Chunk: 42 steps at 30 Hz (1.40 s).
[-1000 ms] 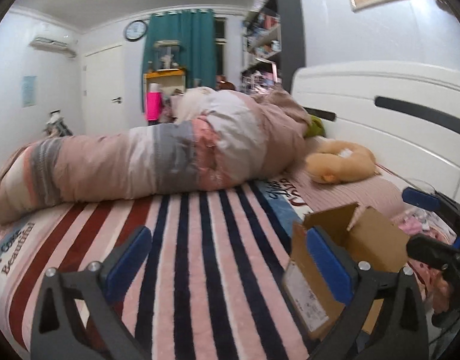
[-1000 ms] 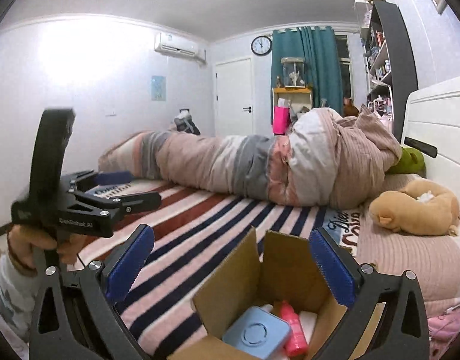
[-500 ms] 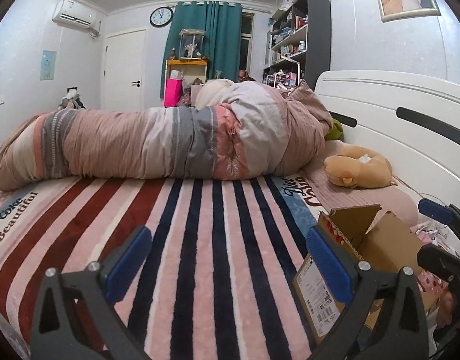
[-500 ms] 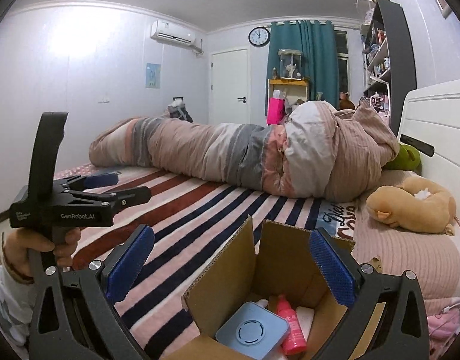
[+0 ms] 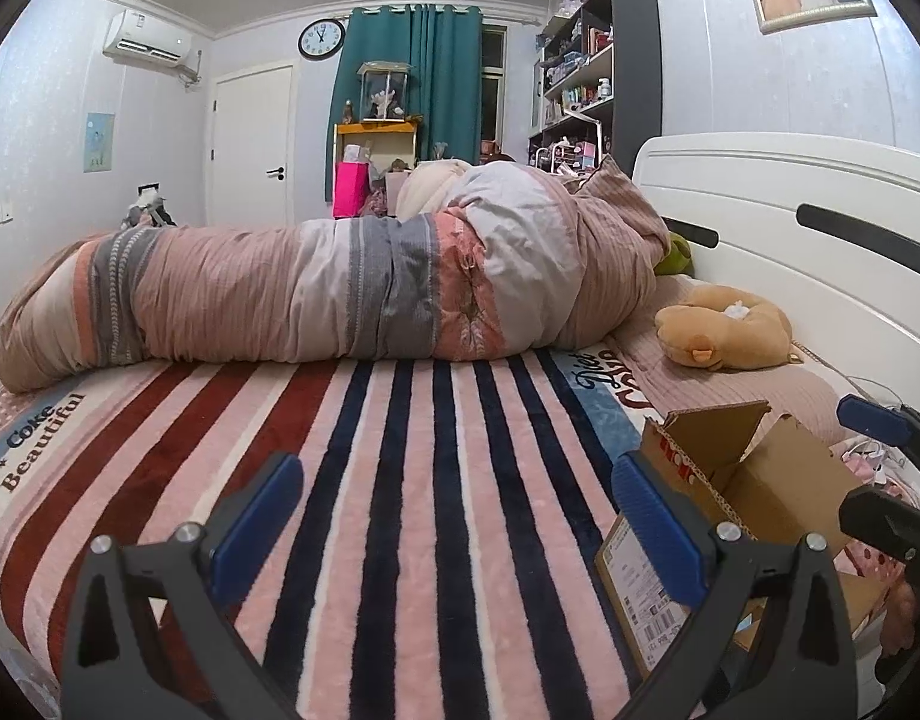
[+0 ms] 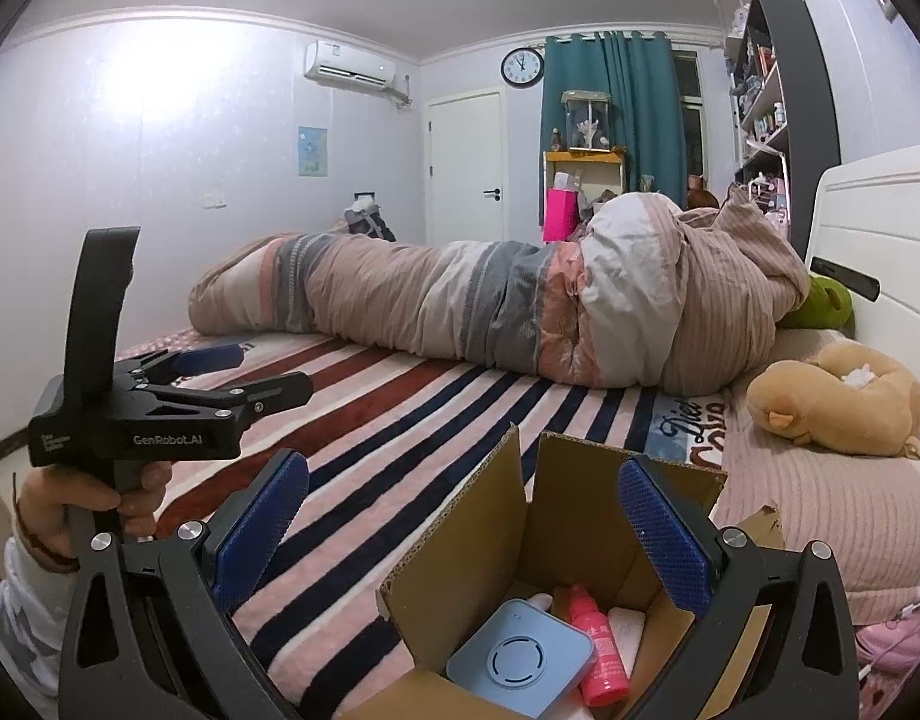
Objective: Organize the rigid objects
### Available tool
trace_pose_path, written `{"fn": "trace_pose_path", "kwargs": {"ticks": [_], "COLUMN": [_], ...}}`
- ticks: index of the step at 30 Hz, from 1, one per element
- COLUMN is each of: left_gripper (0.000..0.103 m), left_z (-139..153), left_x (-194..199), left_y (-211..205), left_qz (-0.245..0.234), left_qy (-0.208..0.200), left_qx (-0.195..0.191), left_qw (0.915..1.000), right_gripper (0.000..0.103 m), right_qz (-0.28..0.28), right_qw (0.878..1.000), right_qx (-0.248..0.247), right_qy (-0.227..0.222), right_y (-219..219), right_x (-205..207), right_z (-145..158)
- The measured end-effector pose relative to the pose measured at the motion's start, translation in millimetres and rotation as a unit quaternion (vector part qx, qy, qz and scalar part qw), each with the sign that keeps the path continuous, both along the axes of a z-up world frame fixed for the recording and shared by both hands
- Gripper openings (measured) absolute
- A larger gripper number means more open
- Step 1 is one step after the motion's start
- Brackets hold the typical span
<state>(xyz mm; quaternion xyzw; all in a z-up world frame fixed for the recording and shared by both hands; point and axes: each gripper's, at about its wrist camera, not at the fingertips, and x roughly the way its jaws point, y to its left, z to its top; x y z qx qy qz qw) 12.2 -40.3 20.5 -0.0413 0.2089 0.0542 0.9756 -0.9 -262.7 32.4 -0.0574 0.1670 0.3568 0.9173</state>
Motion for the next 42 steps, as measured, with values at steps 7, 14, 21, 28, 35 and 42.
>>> {"fn": "trace_pose_path", "kwargs": {"ticks": [7,14,21,28,35,42], "left_gripper": [0.102,0.102,0.102,0.102,0.102,0.102], "left_z": [-0.7,-0.8,-0.1,-0.1,0.0,-0.2], "left_x": [0.4,-1.0,-2.3,-2.5,-2.7,-2.6], "left_y": [-1.5,-1.3,-0.9,-0.8,1.2,4.0], "left_qz": [0.005,0.009,0.01,0.012,0.014,0.014], "left_qy": [-0.004,-0.007,-0.008,-0.009,-0.009,-0.009], "left_qx": [0.005,0.007,0.008,0.009,0.011,0.011], "left_qw": [1.0,0.9999,0.9999,0.9998,0.9998,0.9998], "right_gripper": [0.103,0.103,0.103,0.103,0.103,0.103], "right_qz": [-0.002,0.0,0.001,0.002,0.002,0.002], "right_qw": [1.0,1.0,1.0,1.0,1.0,1.0], "right_qx": [0.003,0.003,0.001,-0.001,0.0,0.0], "right_qy": [0.002,0.003,0.003,0.003,0.003,0.003], "right_y": [-0.6,-1.1,0.9,1.0,1.7,1.2], "right_x": [1.5,2.0,1.2,1.4,1.3,1.7], "right_z": [-2.1,-2.1,-3.8,-3.8,-4.5,-4.5]}}
